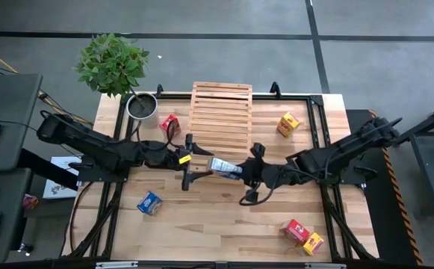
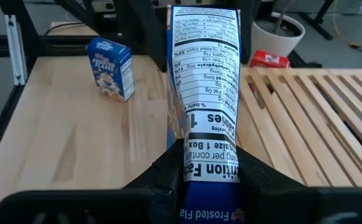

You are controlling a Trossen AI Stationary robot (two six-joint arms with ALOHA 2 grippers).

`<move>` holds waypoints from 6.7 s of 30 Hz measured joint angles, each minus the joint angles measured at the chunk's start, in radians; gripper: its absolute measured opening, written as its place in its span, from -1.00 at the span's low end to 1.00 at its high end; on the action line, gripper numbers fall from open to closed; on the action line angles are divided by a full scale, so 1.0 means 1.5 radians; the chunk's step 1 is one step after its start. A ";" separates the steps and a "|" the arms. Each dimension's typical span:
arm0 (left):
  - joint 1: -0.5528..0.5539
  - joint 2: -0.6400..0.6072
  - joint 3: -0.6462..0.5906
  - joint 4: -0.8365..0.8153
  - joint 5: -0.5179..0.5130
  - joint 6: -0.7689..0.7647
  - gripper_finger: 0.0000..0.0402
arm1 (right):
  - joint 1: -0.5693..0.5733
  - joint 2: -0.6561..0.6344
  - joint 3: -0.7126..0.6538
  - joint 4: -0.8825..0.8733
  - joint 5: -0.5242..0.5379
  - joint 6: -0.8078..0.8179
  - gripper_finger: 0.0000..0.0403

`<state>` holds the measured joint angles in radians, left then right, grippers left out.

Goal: Stack cereal on shelf
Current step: Put the top blue cereal box on the shelf

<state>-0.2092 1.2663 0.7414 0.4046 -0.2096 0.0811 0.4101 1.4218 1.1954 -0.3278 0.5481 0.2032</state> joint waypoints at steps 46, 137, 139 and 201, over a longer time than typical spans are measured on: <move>0.027 -0.283 -0.230 0.393 -0.018 -0.060 -0.38 | -0.048 -0.096 -0.228 0.421 0.066 -0.133 0.00; -0.015 -0.381 -0.138 -0.086 -0.094 0.036 0.09 | -0.357 -0.013 0.073 0.078 0.284 -0.059 -0.36; -0.015 -0.380 -0.138 -0.088 -0.112 0.035 0.09 | -0.405 0.031 0.149 -0.057 0.235 0.026 -0.36; -0.014 -0.377 -0.138 -0.137 -0.241 0.036 0.09 | -0.504 0.334 0.503 -0.572 0.123 0.495 -0.36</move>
<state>-0.2302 0.7010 0.5343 0.1993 -0.5709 0.1352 -0.3466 1.9224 1.9491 -1.1860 0.7328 0.9464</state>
